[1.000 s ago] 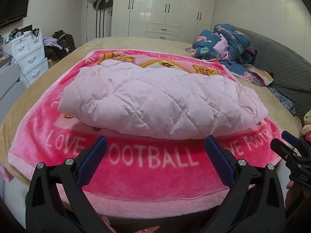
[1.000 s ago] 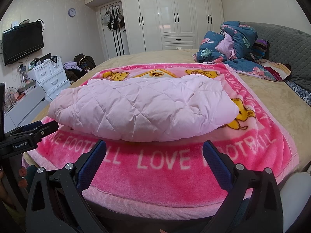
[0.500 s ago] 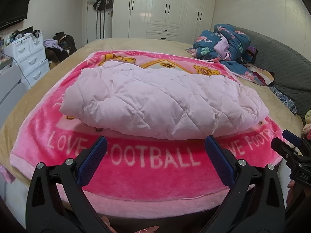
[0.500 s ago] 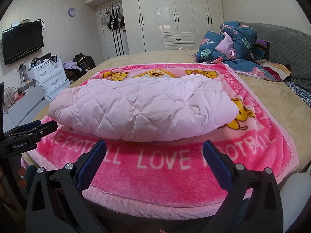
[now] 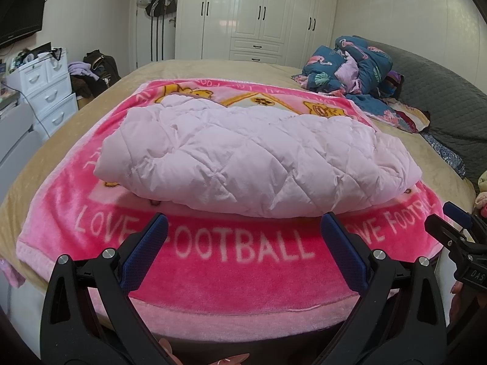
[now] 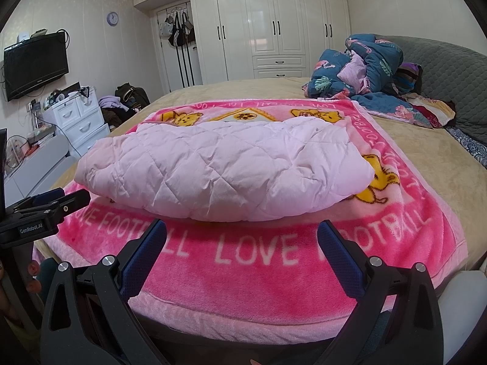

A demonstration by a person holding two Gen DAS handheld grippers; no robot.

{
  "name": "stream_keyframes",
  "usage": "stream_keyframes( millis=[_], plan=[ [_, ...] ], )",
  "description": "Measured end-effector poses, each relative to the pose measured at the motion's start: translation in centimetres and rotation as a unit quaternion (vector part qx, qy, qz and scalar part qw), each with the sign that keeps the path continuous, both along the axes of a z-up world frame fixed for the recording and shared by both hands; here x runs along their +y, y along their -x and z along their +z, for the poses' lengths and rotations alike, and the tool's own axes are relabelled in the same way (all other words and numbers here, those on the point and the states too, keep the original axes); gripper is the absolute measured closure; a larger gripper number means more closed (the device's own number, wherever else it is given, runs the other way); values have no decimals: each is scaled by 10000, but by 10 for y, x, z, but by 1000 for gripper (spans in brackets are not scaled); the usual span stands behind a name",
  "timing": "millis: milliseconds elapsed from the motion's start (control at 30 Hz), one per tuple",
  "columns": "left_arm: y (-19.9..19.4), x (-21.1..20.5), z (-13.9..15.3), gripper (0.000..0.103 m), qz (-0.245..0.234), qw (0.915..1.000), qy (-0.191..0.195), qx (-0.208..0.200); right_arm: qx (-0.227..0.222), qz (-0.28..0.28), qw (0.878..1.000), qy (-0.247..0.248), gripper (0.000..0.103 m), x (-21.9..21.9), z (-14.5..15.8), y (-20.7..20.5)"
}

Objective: Fold large clothes

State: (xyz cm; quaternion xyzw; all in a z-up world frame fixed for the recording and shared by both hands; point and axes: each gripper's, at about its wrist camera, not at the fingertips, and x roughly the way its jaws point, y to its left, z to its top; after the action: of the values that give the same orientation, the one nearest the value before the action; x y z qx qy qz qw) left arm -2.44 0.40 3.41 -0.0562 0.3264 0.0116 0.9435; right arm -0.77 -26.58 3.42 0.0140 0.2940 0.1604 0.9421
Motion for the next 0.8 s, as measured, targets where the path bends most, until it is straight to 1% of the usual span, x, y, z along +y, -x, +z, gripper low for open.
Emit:
stream_keyframes(
  millis=[800],
  plan=[
    [0,5,1,9,39,9999,-110,5,10,-1,10000,5,4,1,0,0]
  ],
)
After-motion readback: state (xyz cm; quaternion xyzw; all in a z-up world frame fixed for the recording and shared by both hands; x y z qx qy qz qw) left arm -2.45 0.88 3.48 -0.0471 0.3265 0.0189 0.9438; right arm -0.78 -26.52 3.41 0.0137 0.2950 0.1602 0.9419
